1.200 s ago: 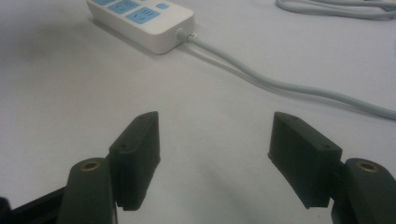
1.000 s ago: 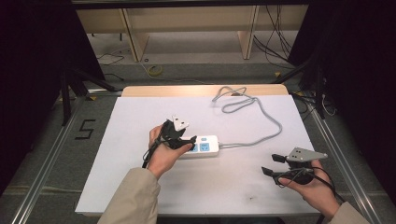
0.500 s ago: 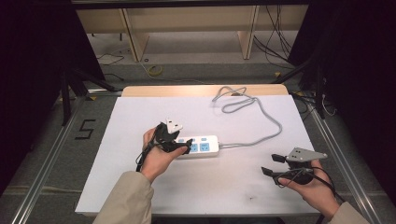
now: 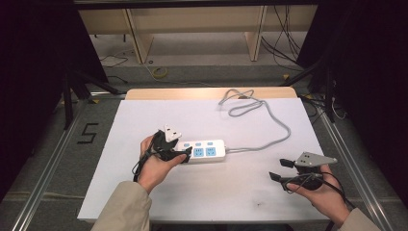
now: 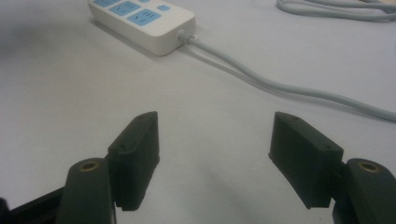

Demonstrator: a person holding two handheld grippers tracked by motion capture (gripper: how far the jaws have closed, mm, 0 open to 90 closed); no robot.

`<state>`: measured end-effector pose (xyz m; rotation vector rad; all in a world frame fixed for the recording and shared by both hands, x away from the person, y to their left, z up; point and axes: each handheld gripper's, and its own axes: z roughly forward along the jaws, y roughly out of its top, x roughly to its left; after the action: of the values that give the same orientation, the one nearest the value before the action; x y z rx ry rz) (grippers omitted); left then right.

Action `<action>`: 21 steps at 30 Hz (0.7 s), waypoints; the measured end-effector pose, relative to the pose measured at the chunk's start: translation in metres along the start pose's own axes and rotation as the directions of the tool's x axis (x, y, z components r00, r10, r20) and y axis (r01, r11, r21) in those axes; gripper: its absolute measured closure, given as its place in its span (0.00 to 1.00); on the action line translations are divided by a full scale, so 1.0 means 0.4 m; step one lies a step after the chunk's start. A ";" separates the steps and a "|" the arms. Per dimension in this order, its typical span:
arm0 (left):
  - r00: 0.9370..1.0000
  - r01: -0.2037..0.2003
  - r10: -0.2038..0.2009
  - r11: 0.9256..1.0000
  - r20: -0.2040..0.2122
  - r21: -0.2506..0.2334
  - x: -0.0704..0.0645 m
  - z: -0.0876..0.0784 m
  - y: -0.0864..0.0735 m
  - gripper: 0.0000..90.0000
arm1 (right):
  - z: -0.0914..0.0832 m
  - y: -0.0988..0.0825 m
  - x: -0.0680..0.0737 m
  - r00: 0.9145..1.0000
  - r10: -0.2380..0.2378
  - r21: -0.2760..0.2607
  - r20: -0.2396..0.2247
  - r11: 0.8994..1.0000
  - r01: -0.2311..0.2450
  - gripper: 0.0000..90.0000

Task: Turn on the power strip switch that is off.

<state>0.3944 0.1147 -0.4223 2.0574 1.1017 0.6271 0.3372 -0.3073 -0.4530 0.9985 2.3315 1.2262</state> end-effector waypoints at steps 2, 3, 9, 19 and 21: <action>1.000 -0.006 0.006 1.000 -0.003 0.004 0.002 -0.003 -0.005 0.26 | 0.000 0.000 0.000 1.000 0.000 0.000 0.000 1.000 0.000 0.37; 1.000 -0.006 0.006 1.000 -0.003 0.004 0.003 -0.004 -0.007 0.25 | 0.000 0.000 0.000 1.000 0.000 -0.001 -0.001 1.000 0.000 0.37; 1.000 -0.005 0.005 1.000 -0.007 0.008 0.006 -0.013 -0.019 0.26 | 0.000 0.000 0.000 1.000 0.000 -0.001 -0.001 1.000 0.000 0.37; 1.000 -0.010 0.010 1.000 -0.013 -0.005 0.011 -0.032 -0.042 0.26 | 0.002 0.000 -0.001 1.000 -0.002 -0.003 -0.002 1.000 0.002 0.37; 1.000 -0.011 0.011 1.000 -0.012 -0.002 0.012 -0.035 -0.049 0.25 | 0.002 0.000 0.000 1.000 -0.001 -0.001 -0.003 1.000 0.001 0.37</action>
<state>0.3773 0.1313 -0.4281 2.0621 1.0963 0.6462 0.3378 -0.3069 -0.4534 0.9960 2.3327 1.2297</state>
